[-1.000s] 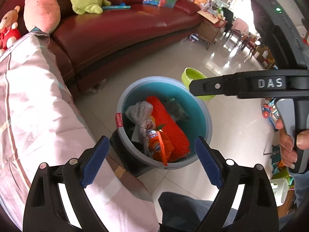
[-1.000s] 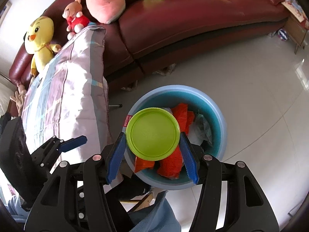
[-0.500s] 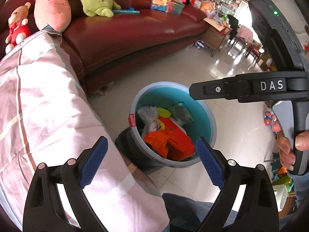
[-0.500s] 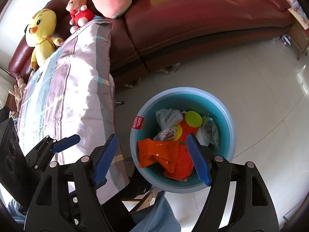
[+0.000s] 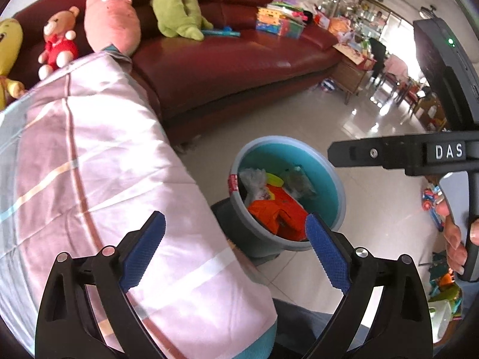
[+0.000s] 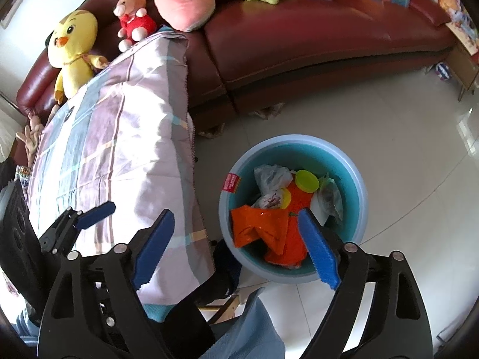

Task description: Collect trash

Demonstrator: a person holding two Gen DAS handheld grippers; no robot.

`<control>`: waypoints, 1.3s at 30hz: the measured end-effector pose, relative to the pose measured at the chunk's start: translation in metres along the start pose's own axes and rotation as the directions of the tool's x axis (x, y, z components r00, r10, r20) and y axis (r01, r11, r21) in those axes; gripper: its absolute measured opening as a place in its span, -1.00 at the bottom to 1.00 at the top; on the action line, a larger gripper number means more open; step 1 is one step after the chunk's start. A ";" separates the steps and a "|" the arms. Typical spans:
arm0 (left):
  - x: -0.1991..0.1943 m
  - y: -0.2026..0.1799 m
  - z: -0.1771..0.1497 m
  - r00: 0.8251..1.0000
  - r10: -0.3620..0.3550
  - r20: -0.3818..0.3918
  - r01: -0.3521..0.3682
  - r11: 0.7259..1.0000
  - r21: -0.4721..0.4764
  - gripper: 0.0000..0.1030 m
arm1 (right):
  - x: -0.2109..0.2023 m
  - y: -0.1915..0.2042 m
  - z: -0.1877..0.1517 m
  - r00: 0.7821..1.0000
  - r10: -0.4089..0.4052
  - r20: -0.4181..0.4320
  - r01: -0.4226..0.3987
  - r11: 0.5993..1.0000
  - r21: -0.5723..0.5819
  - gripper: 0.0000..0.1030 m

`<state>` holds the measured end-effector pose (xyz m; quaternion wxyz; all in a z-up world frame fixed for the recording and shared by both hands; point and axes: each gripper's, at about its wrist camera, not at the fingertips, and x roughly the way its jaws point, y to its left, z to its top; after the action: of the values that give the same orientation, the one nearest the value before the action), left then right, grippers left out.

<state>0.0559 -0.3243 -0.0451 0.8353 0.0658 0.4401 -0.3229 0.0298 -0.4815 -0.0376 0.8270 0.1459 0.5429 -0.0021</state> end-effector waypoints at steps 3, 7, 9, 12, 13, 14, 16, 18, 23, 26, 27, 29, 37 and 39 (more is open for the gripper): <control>-0.013 0.001 -0.002 1.000 0.012 0.017 -0.012 1.000 -0.002 0.84 | -0.006 0.006 -0.008 1.000 0.009 0.003 -0.009 1.000 -0.003 0.66; -0.031 0.000 -0.007 0.998 0.050 0.042 -0.050 0.999 -0.002 0.88 | -0.014 0.012 -0.020 1.000 0.000 0.015 0.001 1.000 -0.011 0.75; -0.038 -0.001 -0.010 0.996 0.068 0.052 -0.068 0.998 -0.010 0.91 | -0.019 0.015 -0.028 0.999 -0.016 0.029 0.016 1.000 -0.019 0.75; -0.045 0.000 -0.014 0.994 0.097 0.042 -0.095 0.995 -0.031 0.92 | -0.025 0.019 -0.037 0.999 -0.018 0.037 0.019 1.000 -0.024 0.75; -0.047 0.001 -0.015 0.994 0.105 0.041 -0.104 0.994 -0.038 0.92 | -0.029 0.022 -0.042 0.998 -0.029 0.047 0.031 0.999 -0.030 0.75; -0.049 0.001 -0.016 0.993 0.115 0.042 -0.113 0.993 -0.044 0.92 | -0.031 0.023 -0.044 0.998 -0.043 0.054 0.045 0.998 -0.039 0.75; -0.052 0.003 -0.017 0.991 0.128 0.038 -0.126 0.991 -0.054 0.92 | -0.037 0.027 -0.051 0.995 -0.069 0.071 0.073 0.996 -0.058 0.77; -0.055 0.003 -0.017 0.990 0.132 0.041 -0.129 0.990 -0.063 0.92 | -0.044 0.029 -0.056 0.993 -0.076 0.091 0.082 0.994 -0.068 0.79; -0.061 0.000 -0.020 0.987 0.154 0.049 -0.150 0.986 -0.070 0.92 | -0.054 0.029 -0.065 0.989 -0.083 0.126 0.092 0.993 -0.069 0.79; -0.061 -0.002 -0.021 0.985 0.164 0.047 -0.160 0.984 -0.072 0.92 | -0.056 0.027 -0.070 0.986 -0.091 0.137 0.102 0.992 -0.072 0.79; -0.061 -0.002 -0.020 0.985 0.165 0.045 -0.162 0.984 -0.074 0.92 | -0.056 0.027 -0.072 0.986 -0.093 0.139 0.104 0.992 -0.072 0.79; -0.060 -0.003 -0.021 0.985 0.169 0.042 -0.166 0.983 -0.076 0.92 | -0.055 0.026 -0.076 0.984 -0.103 0.142 0.114 0.991 -0.069 0.79; -0.059 0.000 -0.021 0.983 0.181 0.042 -0.176 0.979 -0.102 0.92 | -0.041 0.027 -0.083 0.988 -0.109 0.108 0.118 0.990 -0.074 0.79; -0.059 0.001 -0.022 0.982 0.184 0.040 -0.179 0.978 -0.106 0.92 | -0.039 0.028 -0.083 0.988 -0.115 0.106 0.124 0.989 -0.076 0.79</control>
<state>0.0174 -0.2865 -0.0123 0.8742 0.0552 0.4273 -0.2238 -0.0566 -0.4402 -0.0260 0.8572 0.0783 0.5077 -0.0367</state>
